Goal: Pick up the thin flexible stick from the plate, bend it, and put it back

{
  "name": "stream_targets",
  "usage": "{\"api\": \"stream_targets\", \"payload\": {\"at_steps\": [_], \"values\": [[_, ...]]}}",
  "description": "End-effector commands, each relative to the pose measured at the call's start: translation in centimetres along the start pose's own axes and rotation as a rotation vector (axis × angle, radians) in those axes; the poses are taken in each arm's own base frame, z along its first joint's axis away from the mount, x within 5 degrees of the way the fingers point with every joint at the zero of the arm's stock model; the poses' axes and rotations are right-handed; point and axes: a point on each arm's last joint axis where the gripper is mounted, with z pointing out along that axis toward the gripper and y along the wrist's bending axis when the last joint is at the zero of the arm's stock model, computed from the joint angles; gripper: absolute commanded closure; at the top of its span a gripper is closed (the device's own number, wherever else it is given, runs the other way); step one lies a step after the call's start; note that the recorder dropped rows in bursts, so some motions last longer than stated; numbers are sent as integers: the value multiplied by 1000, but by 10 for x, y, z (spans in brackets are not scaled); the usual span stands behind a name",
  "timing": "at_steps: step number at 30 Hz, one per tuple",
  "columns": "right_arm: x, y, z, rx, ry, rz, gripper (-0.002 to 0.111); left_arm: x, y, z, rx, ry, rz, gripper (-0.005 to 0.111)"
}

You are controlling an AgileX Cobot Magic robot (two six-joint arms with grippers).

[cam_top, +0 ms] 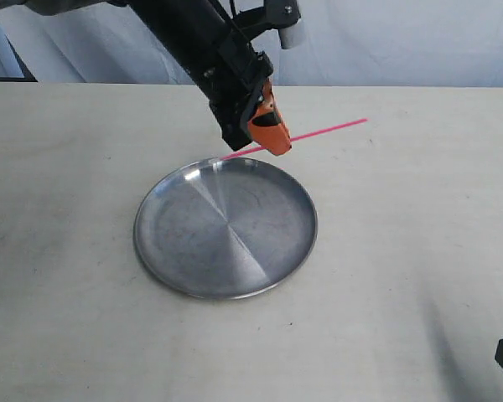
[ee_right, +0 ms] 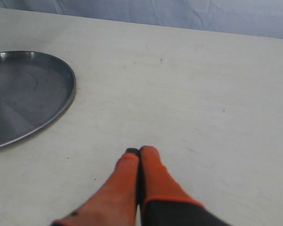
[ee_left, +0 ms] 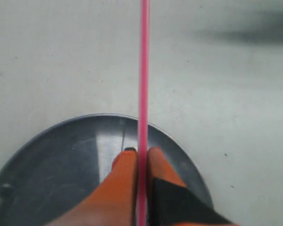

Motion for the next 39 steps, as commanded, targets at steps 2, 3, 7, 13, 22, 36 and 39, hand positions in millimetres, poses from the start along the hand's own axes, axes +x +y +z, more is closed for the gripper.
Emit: {"api": "stream_targets", "payload": {"at_steps": [2,3,7,13,22,36,39], "values": [[-1,0,0,5,-17,-3,108,7,-29,-4,86,-53,-70,107],[-1,0,0,5,-17,-3,108,9,-34,-3,106,-64,-81,107],[-5,0,0,4,-61,23,108,18,-54,-1,171,-114,-106,107],[-38,-9,-10,-21,-460,520,108,20,-65,-1,177,-209,-144,107],[-102,3,-24,-332,-569,912,108,11,-67,-6,175,-306,-192,107],[-156,45,88,-566,64,699,51,0,-56,-17,53,-412,-464,107],[-158,44,89,-565,28,719,51,-1,-58,-17,74,-413,-463,107]]}}
